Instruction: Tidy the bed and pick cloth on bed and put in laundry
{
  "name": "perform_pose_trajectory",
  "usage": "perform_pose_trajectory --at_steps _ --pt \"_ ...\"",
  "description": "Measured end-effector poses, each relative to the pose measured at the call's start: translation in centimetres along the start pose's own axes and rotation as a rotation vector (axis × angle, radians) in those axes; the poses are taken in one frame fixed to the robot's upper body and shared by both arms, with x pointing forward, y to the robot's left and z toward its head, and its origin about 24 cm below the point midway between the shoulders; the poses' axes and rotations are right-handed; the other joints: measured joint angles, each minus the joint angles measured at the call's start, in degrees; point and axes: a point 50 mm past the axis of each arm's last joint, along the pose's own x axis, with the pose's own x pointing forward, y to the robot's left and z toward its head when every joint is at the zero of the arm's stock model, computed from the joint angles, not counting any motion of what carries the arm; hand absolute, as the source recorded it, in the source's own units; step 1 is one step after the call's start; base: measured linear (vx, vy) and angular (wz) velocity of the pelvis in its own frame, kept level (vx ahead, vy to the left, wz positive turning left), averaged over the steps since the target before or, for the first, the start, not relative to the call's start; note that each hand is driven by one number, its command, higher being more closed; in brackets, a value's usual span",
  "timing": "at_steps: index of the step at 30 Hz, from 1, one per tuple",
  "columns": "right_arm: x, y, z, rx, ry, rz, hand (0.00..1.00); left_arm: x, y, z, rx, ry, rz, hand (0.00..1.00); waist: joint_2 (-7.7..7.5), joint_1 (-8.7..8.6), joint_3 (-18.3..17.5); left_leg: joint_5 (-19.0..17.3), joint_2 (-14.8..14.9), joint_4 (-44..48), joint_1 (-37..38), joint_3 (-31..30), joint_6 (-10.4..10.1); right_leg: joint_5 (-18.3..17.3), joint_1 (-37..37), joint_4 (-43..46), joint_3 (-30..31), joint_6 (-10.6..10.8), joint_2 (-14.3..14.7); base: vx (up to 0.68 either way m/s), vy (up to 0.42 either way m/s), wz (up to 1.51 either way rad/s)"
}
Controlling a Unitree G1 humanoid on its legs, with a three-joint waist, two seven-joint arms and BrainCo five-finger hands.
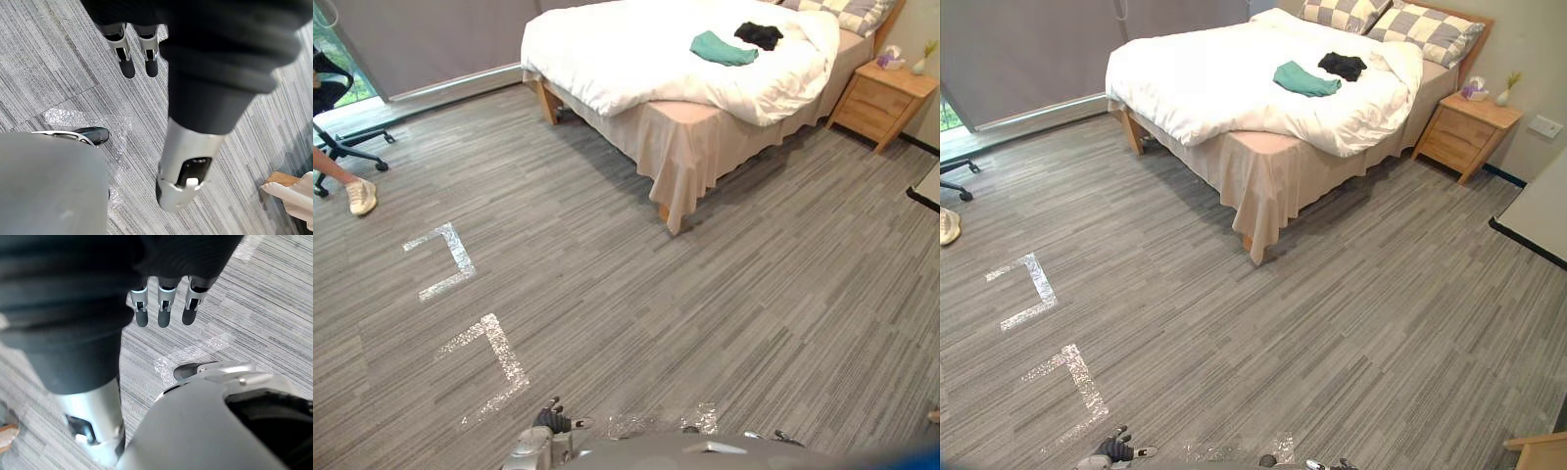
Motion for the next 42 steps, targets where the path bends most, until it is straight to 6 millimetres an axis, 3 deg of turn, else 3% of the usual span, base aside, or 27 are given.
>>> perform_pose_trajectory --at_steps 3,6,9,10,12,14,15,16,17,18,19,20,21,22,23,24,26,29,30,31,32,33,35,38,39,40,42 --pt "0.2 0.6 1.4 0.026 -0.035 -0.003 0.00 0.1 0.5 0.5 0.045 -0.002 0.013 0.00 -0.59 0.18 2.96 -1.20 0.97 2.03 -0.05 3.94 0.25 -3.41 -5.75 10.44 -3.39 1.96 -0.99 -0.10 -0.025 -0.60" --pt "0.3 1.7 1.8 0.082 -0.054 0.002 0.00 0.1 1.5 0.5 0.102 0.016 0.038 0.00 -2.07 -0.79 4.47 -2.11 1.21 2.85 0.01 5.94 -0.22 -4.66 -7.44 12.36 -6.95 0.65 -1.61 -0.06 -0.105 -0.51" --pt "0.3 1.6 1.9 0.130 -0.056 -0.010 0.00 0.2 1.3 0.8 0.127 0.008 0.029 0.00 -1.54 -1.93 5.61 -2.26 1.77 0.81 0.36 6.23 -0.43 -4.66 -9.37 14.86 -7.05 0.65 -1.05 0.00 -0.080 -0.19" --pt "0.3 1.2 2.0 0.163 -0.063 -0.024 0.00 0.4 0.8 1.7 0.125 -0.013 0.017 0.00 -1.04 -2.20 7.18 -2.12 2.72 -0.09 1.40 6.78 -0.58 -5.80 -12.04 18.93 -7.42 -0.42 -0.76 -0.07 -0.043 -0.21" --pt "0.2 1.1 1.4 0.188 -0.050 -0.033 0.00 0.4 0.8 1.7 0.123 -0.013 0.018 0.00 -0.59 -2.34 7.65 -2.66 3.69 0.07 1.72 7.68 -1.59 -5.49 -14.41 17.62 -7.41 -0.98 -1.37 -0.15 0.034 -0.24" --pt "0.1 1.1 0.4 0.219 -0.028 -0.039 0.00 0.3 1.3 1.5 0.110 0.001 0.031 0.00 -1.80 -2.48 7.72 -4.26 4.00 0.31 3.90 9.37 -3.98 -2.90 -15.49 14.49 -7.85 -1.35 -3.93 -0.09 0.024 -0.31" --pt "0.1 1.1 0.0 0.237 -0.019 -0.043 0.00 0.3 1.5 1.4 0.110 0.008 0.040 0.00 -2.12 -2.62 7.77 -5.50 4.56 1.14 5.26 10.04 -5.06 -0.89 -15.44 15.74 -9.09 -2.79 -4.73 0.23 -0.178 -0.24" --pt "0.0 0.8 -0.3 0.248 -0.016 -0.049 0.00 0.3 1.1 1.4 0.117 0.006 0.032 0.00 -1.03 -3.38 6.86 -7.88 7.13 3.30 5.38 10.72 -6.48 -4.85 -16.04 18.99 -10.29 -4.78 -3.36 0.35 -0.234 -0.16" --pt "-0.1 0.6 -0.5 0.255 -0.019 -0.051 0.00 0.4 0.8 1.7 0.113 -0.002 0.026 0.00 -1.06 -3.78 5.95 -8.74 8.21 4.29 5.15 11.31 -6.70 -6.67 -16.71 20.34 -10.57 -4.96 -2.94 0.44 -0.248 -0.03" --pt "-0.1 0.4 -0.6 0.268 -0.023 -0.056 0.00 0.4 0.1 1.6 0.098 -0.005 0.012 0.00 -0.34 -4.23 5.15 -9.27 9.87 6.93 4.75 11.85 -6.56 -8.62 -16.79 20.92 -10.92 -5.19 -2.05 0.45 -0.198 0.01" --pt "-0.1 0.3 -0.4 0.240 -0.024 -0.057 0.00 0.5 -0.7 2.3 0.063 -0.024 -0.003 0.00 -0.12 -4.33 5.14 -9.87 12.23 16.99 1.73 11.67 -8.13 -10.12 -15.78 20.65 -10.15 -5.67 -0.93 0.50 -0.285 -0.27" --pt "-0.1 0.2 -0.4 0.192 -0.024 -0.052 0.00 0.5 -1.8 2.5 0.006 -0.035 -0.034 0.00 -0.01 -4.17 5.06 -8.64 16.14 32.29 -3.12 10.26 -6.67 -9.81 -12.55 18.50 -9.50 -6.80 0.37 0.41 -0.278 -0.40" --pt "-0.1 0.1 -0.2 0.166 -0.032 -0.049 0.00 0.5 -1.8 2.9 -0.021 -0.058 -0.031 0.00 0.34 -4.10 5.12 -7.07 18.10 40.26 -6.13 8.39 -5.79 -9.67 -10.47 16.83 -8.66 -7.48 1.37 0.27 -0.286 -0.67" --pt "0.0 0.0 0.6 0.108 -0.058 -0.043 0.00 0.4 -1.9 3.1 -0.055 -0.087 -0.034 0.00 1.18 -3.91 5.31 -7.33 20.23 54.92 -12.49 3.54 -6.45 -9.78 -6.53 14.28 -6.68 -8.22 3.24 0.13 -0.179 -0.63" --pt "0.0 0.0 1.1 0.077 -0.075 -0.037 0.00 0.4 -1.8 3.2 -0.068 -0.097 -0.030 0.00 1.42 -3.60 5.43 -7.91 20.23 60.26 -15.24 1.63 -6.48 -9.81 -4.85 13.15 -5.32 -8.44 3.83 0.05 -0.173 -1.02" --pt "0.1 0.3 2.1 0.045 -0.106 -0.021 0.00 0.4 -1.6 3.6 -0.084 -0.127 -0.015 0.00 1.62 -2.79 5.75 -9.16 18.67 66.39 -19.89 -1.27 -6.43 -9.89 -1.50 11.15 -2.75 -8.60 4.30 -0.07 -0.124 -1.12" --pt "0.2 1.1 3.8 0.007 -0.156 0.005 0.00 0.2 -1.6 4.8 -0.104 -0.205 -0.016 0.00 1.26 -1.11 6.25 -10.81 14.54 65.31 -25.72 -3.99 -5.69 -9.89 2.75 9.15 1.64 -8.59 4.13 -0.04 -0.050 -1.30" --pt "0.3 3.3 5.9 -0.066 -0.218 0.063 0.00 0.1 -2.1 5.5 -0.148 -0.270 -0.029 0.00 0.52 1.78 6.96 -11.16 9.28 46.21 -29.36 -3.87 -3.81 -10.34 7.70 8.04 7.10 -7.80 1.43 0.33 0.091 -1.60" --pt "0.3 3.8 6.3 -0.098 -0.238 0.088 0.00 0.1 -2.3 5.3 -0.151 -0.262 -0.028 0.00 0.81 2.03 6.65 -5.84 7.45 31.63 -28.80 -3.89 -3.44 -11.69 9.04 7.88 7.39 -5.64 0.29 0.03 0.093 -1.31" --pt "0.2 4.0 6.4 -0.137 -0.248 0.111 0.00 0.0 -2.9 4.3 -0.159 -0.236 -0.038 0.00 4.05 2.18 5.56 2.84 7.82 16.60 -28.20 -4.09 -3.22 -13.71 10.46 6.97 7.32 -4.43 1.52 0.01 0.156 -1.17" --pt "0.1 4.1 6.6 -0.146 -0.258 0.118 0.00 0.0 -3.4 4.1 -0.164 -0.227 -0.051 0.00 5.20 2.12 5.70 10.22 8.00 15.47 -27.58 -4.34 -0.40 -15.12 12.04 6.26 7.82 -3.09 1.36 0.13 0.223 -0.44" --pt "0.2 4.8 6.6 -0.165 -0.250 0.139 0.00 0.1 -3.4 4.9 -0.166 -0.240 -0.048 0.00 3.04 1.49 6.16 9.98 5.61 15.76 -27.02 -2.68 1.62 -15.46 14.15 4.73 7.43 -1.79 -1.42 0.39 0.244 0.32" --pt "0.2 4.9 6.2 -0.173 -0.235 0.146 0.00 0.2 -3.3 6.0 -0.133 -0.266 -0.048 0.00 2.15 1.32 6.35 8.57 4.07 16.95 -27.92 -1.17 3.59 -12.56 14.47 4.64 6.08 -1.07 -2.95 0.36 0.214 0.53" --pt "0.4 5.0 5.6 -0.191 -0.202 0.141 0.00 0.4 -2.8 5.2 -0.126 -0.220 -0.036 0.00 0.25 2.28 5.61 6.41 -0.06 14.99 -24.23 -0.77 4.84 -8.12 15.17 7.69 5.15 1.41 -6.34 0.32 0.227 0.22" --pt "0.4 4.9 5.5 -0.199 -0.197 0.138 0.00 0.4 -2.6 4.8 -0.119 -0.202 -0.031 0.00 -0.21 2.08 5.32 5.43 -1.56 13.81 -22.24 -0.81 5.20 -7.65 14.25 12.34 5.03 2.26 -7.90 0.22 0.195 0.20" --pt "0.4 4.9 5.0 -0.194 -0.186 0.133 0.00 0.4 -2.4 4.4 -0.105 -0.178 -0.029 0.00 -1.13 2.06 4.83 3.58 -3.53 12.65 -19.26 -0.95 5.65 -6.74 10.82 23.86 4.99 4.18 -9.65 0.20 0.181 0.18" --pt "0.4 4.9 4.2 -0.170 -0.173 0.128 0.00 0.3 -2.1 3.8 -0.043 -0.159 -0.031 0.00 -2.72 1.92 3.27 0.44 -6.66 11.97 -14.79 -2.24 6.59 -0.67 0.83 46.62 4.93 8.81 -14.06 0.12 0.101 0.21"
